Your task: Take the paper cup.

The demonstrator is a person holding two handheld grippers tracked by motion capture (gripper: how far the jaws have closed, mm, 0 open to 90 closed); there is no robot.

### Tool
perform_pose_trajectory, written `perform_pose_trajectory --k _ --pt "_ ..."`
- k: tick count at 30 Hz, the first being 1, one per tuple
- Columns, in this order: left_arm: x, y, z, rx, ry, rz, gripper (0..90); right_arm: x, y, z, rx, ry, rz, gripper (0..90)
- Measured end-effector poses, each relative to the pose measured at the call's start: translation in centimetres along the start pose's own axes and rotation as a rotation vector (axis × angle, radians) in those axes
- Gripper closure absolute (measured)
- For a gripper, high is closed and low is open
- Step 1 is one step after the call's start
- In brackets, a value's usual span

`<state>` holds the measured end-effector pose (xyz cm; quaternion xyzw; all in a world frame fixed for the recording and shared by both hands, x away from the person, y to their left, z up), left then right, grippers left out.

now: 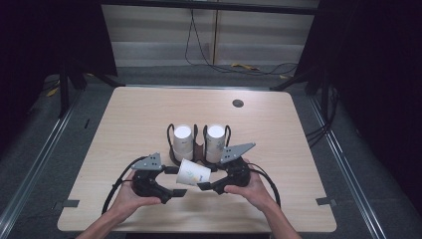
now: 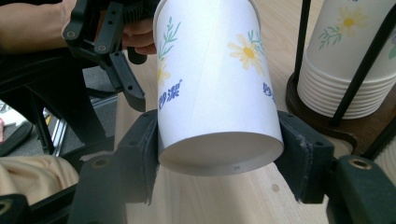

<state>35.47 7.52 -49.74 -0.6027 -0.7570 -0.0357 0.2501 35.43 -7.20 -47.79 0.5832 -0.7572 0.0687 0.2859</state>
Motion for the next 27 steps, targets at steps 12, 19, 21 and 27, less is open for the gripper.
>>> perform_pose_trajectory --k 12,19,21,27 --pt "0.7 0.0 -0.8 0.019 -0.136 0.003 18.8 -0.4 0.2 0.1 -0.017 -0.033 -0.016 37.3" --pt "0.9 0.0 -1.1 0.039 -0.17 0.001 20.4 -0.4 0.3 0.0 -0.01 -0.041 -0.026 37.3" --pt "0.9 0.1 -1.1 0.035 -0.173 -0.004 20.5 -0.4 0.4 0.0 -0.004 -0.036 -0.027 37.3" --pt "0.7 -0.2 -1.1 0.004 -0.167 -0.006 19.8 -0.8 0.7 0.0 0.013 -0.023 -0.036 37.4"
Point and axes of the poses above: each handheld gripper's, and its own axes: x roughly backward along the jaws, z roughly out of its underside, y roughly to its left, the point moved 8 cm from there along -x, roughly forward along the jaws, and after that the axes turned 1 degree about -y, right-handed, at the moved point
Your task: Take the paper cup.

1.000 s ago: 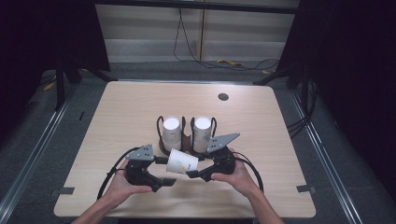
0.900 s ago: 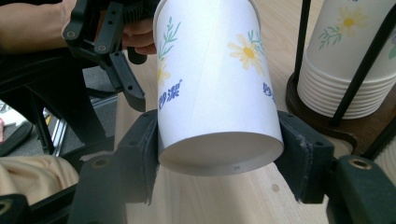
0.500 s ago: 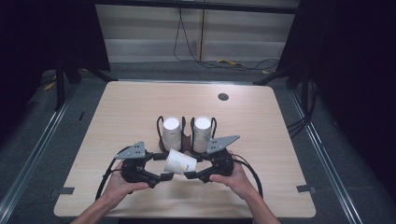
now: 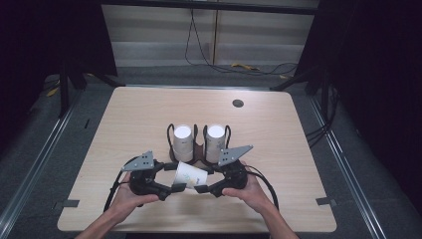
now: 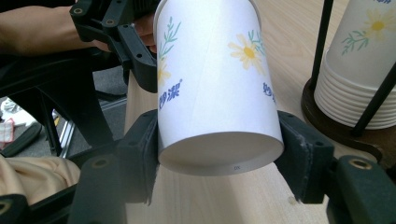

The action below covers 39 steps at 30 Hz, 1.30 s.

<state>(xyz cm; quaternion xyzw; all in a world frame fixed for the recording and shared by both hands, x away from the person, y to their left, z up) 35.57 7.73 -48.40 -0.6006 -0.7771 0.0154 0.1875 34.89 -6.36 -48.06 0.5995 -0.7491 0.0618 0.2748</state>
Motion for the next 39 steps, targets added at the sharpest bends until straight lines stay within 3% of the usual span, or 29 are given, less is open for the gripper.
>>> perform_pose_trajectory --k 9,21,27,36,39 --pt "-0.3 0.1 0.0 0.031 0.001 0.026 18.1 0.1 0.1 -0.1 0.006 -0.006 -0.005 37.4" --pt "-0.5 -0.4 -0.6 0.027 0.006 0.069 17.7 0.0 0.5 -0.1 0.021 -0.003 -0.03 37.5" --pt "-0.4 -0.6 -0.8 0.013 -0.005 0.089 18.3 0.0 0.7 -0.2 0.031 -0.002 -0.039 37.5" --pt "-1.2 -0.6 -1.2 0.045 -0.042 0.111 17.6 0.2 0.6 -0.2 0.038 0.003 -0.042 37.5" --pt "-1.1 -0.7 -1.3 0.029 -0.043 0.11 19.2 0.3 0.6 -0.2 0.039 0.005 -0.038 37.4"
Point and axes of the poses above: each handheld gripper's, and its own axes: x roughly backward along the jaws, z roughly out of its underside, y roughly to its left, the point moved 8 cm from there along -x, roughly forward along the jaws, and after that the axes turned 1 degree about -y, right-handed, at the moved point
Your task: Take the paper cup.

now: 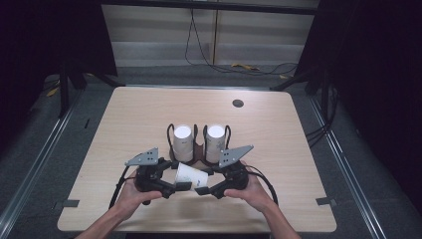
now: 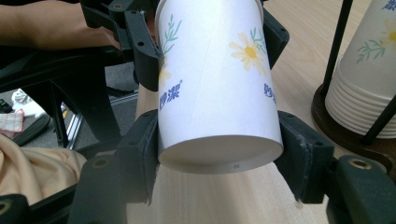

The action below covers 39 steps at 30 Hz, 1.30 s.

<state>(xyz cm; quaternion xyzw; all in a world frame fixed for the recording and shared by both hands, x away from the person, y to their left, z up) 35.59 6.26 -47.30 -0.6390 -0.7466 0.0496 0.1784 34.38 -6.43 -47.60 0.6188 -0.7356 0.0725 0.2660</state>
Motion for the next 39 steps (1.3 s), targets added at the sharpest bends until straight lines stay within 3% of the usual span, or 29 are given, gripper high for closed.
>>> perform_pose_trajectory --k 5,9,13,18,24,29,33,35,39 --pt "0.4 -0.1 -0.1 -0.011 -0.008 0.002 22.6 -0.1 0.0 -0.1 0.007 -0.004 -0.001 36.8" --pt "0.5 -0.5 -0.1 -0.002 -0.014 0.041 26.5 -0.5 0.1 0.4 0.005 0.05 -0.004 34.0" --pt "0.5 -0.6 0.1 -0.005 -0.002 0.031 27.5 -0.7 0.2 0.7 0.016 0.072 -0.004 33.2" --pt "0.4 -0.7 0.2 -0.011 0.015 0.013 28.8 -0.8 0.1 0.6 -0.006 0.07 -0.002 30.6" --pt "0.3 -1.0 0.2 -0.032 0.023 0.017 29.1 -1.1 -0.1 0.7 -0.018 0.084 0.007 21.0" --pt "0.5 -0.9 0.1 -0.025 0.029 0.012 28.8 -1.2 -0.2 1.0 -0.034 0.111 0.014 18.0" --pt "0.9 -0.4 0.1 -0.024 0.036 -0.015 28.7 -1.2 -0.3 1.1 -0.048 0.116 0.029 16.4" --pt "1.3 0.2 0.3 -0.021 0.046 -0.058 28.4 -1.0 -0.6 1.1 -0.053 0.119 0.052 15.7" --pt "1.8 0.7 0.6 -0.018 0.066 -0.08 28.4 -0.4 -0.9 1.1 -0.067 0.104 0.082 15.6"
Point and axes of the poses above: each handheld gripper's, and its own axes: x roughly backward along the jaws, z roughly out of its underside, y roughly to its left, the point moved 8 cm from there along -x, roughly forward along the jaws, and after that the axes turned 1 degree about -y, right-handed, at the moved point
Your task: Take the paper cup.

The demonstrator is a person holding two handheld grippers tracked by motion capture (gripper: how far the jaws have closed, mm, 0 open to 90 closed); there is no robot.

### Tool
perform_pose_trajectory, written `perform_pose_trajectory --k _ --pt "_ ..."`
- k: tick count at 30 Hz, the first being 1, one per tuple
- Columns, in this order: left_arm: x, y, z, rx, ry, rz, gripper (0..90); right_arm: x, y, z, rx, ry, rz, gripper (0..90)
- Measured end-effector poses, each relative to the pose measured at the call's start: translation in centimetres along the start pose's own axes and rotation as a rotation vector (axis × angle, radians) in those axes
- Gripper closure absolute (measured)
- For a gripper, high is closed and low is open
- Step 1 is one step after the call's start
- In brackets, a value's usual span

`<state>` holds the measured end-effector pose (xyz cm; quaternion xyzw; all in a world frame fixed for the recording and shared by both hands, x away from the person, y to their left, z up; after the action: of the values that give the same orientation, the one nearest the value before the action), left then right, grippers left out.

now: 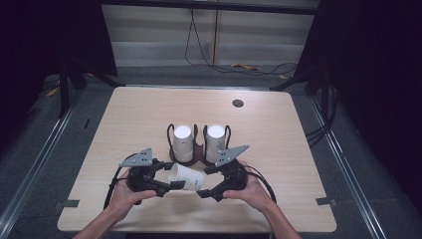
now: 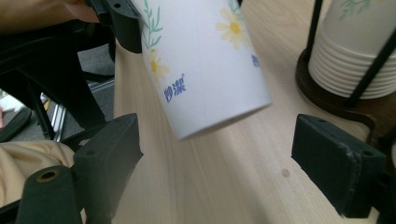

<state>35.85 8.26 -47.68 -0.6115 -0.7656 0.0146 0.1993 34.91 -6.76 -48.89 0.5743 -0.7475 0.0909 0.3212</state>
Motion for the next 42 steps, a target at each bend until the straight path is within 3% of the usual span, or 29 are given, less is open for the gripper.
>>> perform_pose_trajectory --k 8,13,20,31,37,42 --pt "0.8 0.8 0.0 0.024 0.005 -0.037 28.4 0.9 -0.3 0.4 -0.015 -0.012 0.039 15.7" --pt "1.3 1.4 -0.2 0.008 0.008 -0.072 28.2 1.9 -0.8 0.8 -0.03 -0.025 0.073 17.5" --pt "1.6 1.9 -0.1 0.02 0.014 -0.096 28.5 2.7 -1.4 1.4 -0.058 -0.044 0.105 17.6" --pt "2.6 2.7 -0.2 0.033 0.063 -0.126 28.5 3.7 -1.8 1.9 -0.075 -0.049 0.147 18.2" --pt "4.0 3.9 -0.6 0.049 0.063 -0.179 28.5 4.2 -2.0 2.4 -0.085 -0.049 0.156 18.3" --pt "5.2 4.7 -1.0 0.032 0.075 -0.235 28.5 4.5 -2.1 2.5 -0.09 -0.048 0.164 18.5"
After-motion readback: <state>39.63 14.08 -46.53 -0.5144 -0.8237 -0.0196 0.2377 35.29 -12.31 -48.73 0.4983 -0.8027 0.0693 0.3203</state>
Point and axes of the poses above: each handheld gripper's, and its own axes: x roughly backward along the jaws, z roughly out of its underside, y roughly to its left, the point moved 8 cm from there along -x, roughly forward along the jaws, and after that the axes turned 1 degree about -y, right-handed, at the moved point
